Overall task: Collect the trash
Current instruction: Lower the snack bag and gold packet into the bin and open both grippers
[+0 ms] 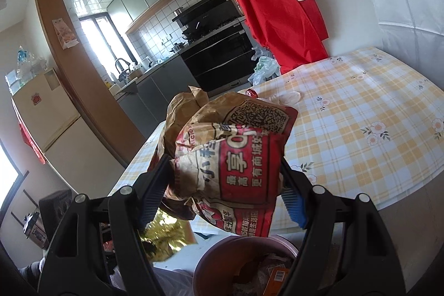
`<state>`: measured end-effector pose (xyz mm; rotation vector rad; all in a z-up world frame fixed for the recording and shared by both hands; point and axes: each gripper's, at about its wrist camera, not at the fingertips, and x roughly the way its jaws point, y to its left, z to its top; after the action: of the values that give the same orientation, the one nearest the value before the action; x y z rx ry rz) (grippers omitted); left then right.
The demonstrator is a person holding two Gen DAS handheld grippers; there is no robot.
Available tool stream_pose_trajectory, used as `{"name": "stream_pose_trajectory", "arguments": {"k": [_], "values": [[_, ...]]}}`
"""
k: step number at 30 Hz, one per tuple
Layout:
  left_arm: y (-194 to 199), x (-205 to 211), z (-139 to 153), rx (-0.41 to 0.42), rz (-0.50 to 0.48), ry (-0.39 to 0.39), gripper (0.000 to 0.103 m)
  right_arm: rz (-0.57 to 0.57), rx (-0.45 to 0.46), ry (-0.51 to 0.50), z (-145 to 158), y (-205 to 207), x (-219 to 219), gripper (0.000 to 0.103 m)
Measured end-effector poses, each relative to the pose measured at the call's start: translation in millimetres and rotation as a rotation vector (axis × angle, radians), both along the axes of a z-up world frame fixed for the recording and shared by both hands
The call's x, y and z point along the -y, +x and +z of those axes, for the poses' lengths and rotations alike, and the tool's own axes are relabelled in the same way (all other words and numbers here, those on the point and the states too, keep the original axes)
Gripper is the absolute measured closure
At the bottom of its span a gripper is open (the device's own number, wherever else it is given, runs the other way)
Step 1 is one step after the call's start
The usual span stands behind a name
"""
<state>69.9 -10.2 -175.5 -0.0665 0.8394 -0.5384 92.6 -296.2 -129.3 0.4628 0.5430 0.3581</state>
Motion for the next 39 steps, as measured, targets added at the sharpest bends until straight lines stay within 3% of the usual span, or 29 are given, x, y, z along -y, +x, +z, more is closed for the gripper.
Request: {"name": "stream_pose_trajectory", "arguments": {"k": [17, 20, 24, 27, 30, 39], "values": [[-9, 39, -42, -0.137, -0.028, 0.058, 0.048, -0.012, -0.015, 0.037, -13, -16, 19, 0.030], [-9, 43, -45, -0.148, -0.043, 0.054, 0.045, -0.013, -0.024, 0.039, -14, -16, 19, 0.030], [-9, 46, -38, -0.123, -0.037, 0.069, 0.026, -0.013, -0.037, 0.037, -17, -16, 18, 0.029], [-11, 43, -26, -0.064, 0.015, 0.093, 0.007, -0.006, -0.046, 0.022, -19, -16, 15, 0.029], [-15, 31, -12, 0.000, 0.084, 0.072, 0.006, -0.002, -0.049, 0.007, -19, -16, 11, 0.028], [-22, -36, 2, 0.081, 0.369, -0.023, 0.006, 0.070, -0.077, -0.034, -32, -26, -17, 0.029]]}}
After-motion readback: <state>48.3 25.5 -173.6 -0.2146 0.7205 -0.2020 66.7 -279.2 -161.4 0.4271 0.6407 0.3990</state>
